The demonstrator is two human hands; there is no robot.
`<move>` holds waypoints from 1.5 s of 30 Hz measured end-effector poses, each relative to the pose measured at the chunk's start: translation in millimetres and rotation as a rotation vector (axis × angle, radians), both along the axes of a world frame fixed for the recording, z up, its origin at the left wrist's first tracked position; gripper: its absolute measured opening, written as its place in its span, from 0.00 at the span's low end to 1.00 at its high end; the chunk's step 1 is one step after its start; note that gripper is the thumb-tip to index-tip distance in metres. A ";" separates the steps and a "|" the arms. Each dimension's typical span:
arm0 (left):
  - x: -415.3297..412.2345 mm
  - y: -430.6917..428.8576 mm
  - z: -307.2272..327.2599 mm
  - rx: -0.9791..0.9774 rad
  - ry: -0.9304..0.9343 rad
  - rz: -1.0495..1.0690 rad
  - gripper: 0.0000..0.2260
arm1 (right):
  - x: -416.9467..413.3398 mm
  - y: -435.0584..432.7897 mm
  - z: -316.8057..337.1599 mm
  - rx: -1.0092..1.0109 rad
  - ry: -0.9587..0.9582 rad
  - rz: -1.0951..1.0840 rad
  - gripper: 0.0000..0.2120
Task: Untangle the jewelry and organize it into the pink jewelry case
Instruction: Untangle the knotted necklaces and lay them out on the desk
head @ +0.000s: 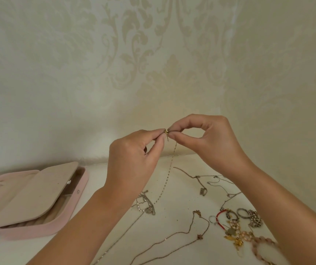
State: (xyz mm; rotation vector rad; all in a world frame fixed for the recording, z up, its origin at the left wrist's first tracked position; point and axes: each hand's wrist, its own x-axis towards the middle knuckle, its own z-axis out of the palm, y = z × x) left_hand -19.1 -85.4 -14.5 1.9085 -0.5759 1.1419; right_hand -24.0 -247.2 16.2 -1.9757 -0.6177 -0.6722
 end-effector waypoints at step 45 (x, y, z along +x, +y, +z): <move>17.5 -0.2 -3.5 -0.485 0.946 -0.593 0.11 | 22.9 -48.6 0.2 0.073 0.746 0.392 0.05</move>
